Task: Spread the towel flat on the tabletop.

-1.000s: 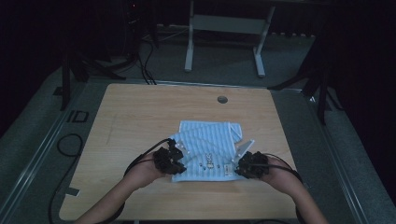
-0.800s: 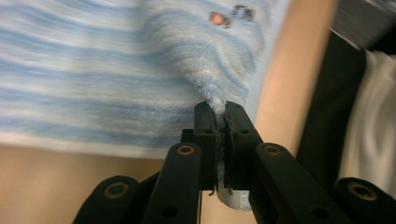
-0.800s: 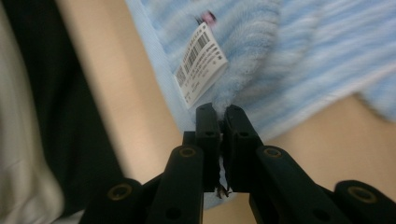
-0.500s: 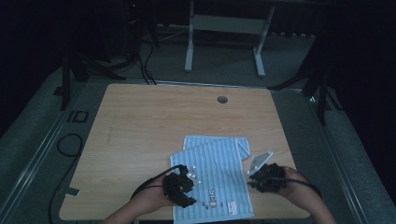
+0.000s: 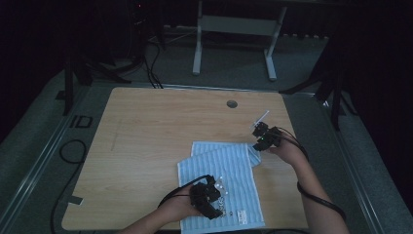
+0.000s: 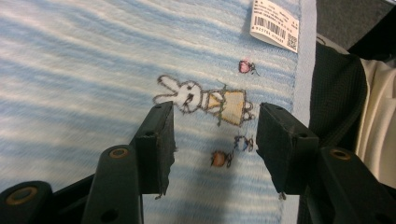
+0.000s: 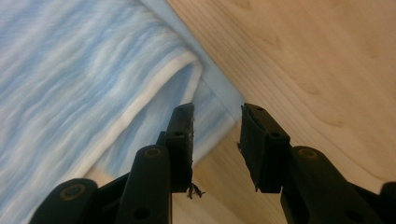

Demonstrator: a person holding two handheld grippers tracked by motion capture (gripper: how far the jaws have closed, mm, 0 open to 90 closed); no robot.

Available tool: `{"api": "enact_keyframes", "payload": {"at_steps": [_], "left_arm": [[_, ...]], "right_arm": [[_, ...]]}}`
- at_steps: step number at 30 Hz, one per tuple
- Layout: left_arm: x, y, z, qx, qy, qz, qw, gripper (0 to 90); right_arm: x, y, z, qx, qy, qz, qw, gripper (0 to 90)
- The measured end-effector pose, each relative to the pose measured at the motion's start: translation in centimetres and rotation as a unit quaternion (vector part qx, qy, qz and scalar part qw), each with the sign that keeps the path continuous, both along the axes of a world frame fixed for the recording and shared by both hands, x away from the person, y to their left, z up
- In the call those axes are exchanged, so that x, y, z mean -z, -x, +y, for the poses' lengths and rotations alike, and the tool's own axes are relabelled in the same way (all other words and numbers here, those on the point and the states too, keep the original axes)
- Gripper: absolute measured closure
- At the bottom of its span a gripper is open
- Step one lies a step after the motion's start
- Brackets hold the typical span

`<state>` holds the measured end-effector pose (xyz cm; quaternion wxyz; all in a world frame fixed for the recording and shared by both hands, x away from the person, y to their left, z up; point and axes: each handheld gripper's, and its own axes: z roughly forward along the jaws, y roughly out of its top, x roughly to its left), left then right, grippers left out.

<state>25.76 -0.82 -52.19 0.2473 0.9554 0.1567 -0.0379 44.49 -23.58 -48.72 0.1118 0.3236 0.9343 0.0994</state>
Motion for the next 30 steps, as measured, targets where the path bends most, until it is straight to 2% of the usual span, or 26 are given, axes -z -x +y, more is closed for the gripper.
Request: {"api": "enact_keyframes", "payload": {"at_steps": [4,6,7,9,11,13,16,17,20,24,26,28,29,30], "left_arm": [[0.6,-0.1,-0.1,0.006,-0.008,0.007,0.9999,46.7],[0.7,-0.1,0.0,0.004,-0.006,0.008,0.9999,46.7],[0.7,-0.1,0.0,0.002,-0.004,0.009,0.9999,46.7],[0.8,-0.1,0.0,0.001,-0.001,0.007,1.0,46.8],[0.8,-0.1,0.1,0.001,0.002,0.008,1.0,46.8],[0.8,-0.2,0.2,0.001,0.003,0.012,0.9999,46.7],[0.7,-0.2,0.3,0.005,-0.001,0.011,0.9999,46.7],[0.7,-0.2,0.2,0.006,-0.001,0.009,0.9999,46.6],[0.7,-0.1,0.2,0.005,-0.001,0.01,0.9999,46.4],[0.7,-0.2,0.2,0.006,0.0,0.013,0.9999,46.1],[0.7,-0.1,0.2,0.006,-0.002,0.015,0.9999,45.8],[0.7,0.0,0.1,0.008,-0.002,0.013,0.9999,44.7],[0.7,0.1,0.1,0.01,-0.001,0.015,0.9998,44.6],[0.7,0.1,0.1,0.011,0.001,0.016,0.9998,44.6]], "right_arm": [[2.0,-1.1,0.8,0.009,0.022,0.027,0.9994,61.7],[2.9,-1.4,1.0,0.012,0.029,0.048,0.9984,62.8],[2.9,-1.5,1.0,0.015,0.019,0.051,0.9984,65.6],[2.9,-1.4,1.1,0.021,0.002,0.068,0.9974,80.5],[2.9,-1.2,1.6,-0.002,0.016,0.061,0.998,87.6],[2.7,-1.5,2.0,-0.012,0.019,0.057,0.9981,88.3],[0.9,-2.4,2.3,0.0,0.004,0.023,0.9997,88.5],[-0.3,-2.8,2.4,0.001,-0.004,0.005,1.0,88.5],[-3.3,-3.8,2.4,0.019,-0.008,-0.041,0.999,88.6],[-6.4,-5.1,1.9,0.045,0.006,-0.081,0.9957,88.5],[-7.4,-5.6,1.3,0.068,0.015,-0.104,0.9921,88.5],[-8.0,-6.2,0.3,0.092,0.01,-0.112,0.9893,88.4],[-8.0,-6.5,-0.4,0.115,0.013,-0.118,0.9862,86.7],[-7.8,-6.6,-0.8,0.132,0.01,-0.112,0.9849,80.1]]}}
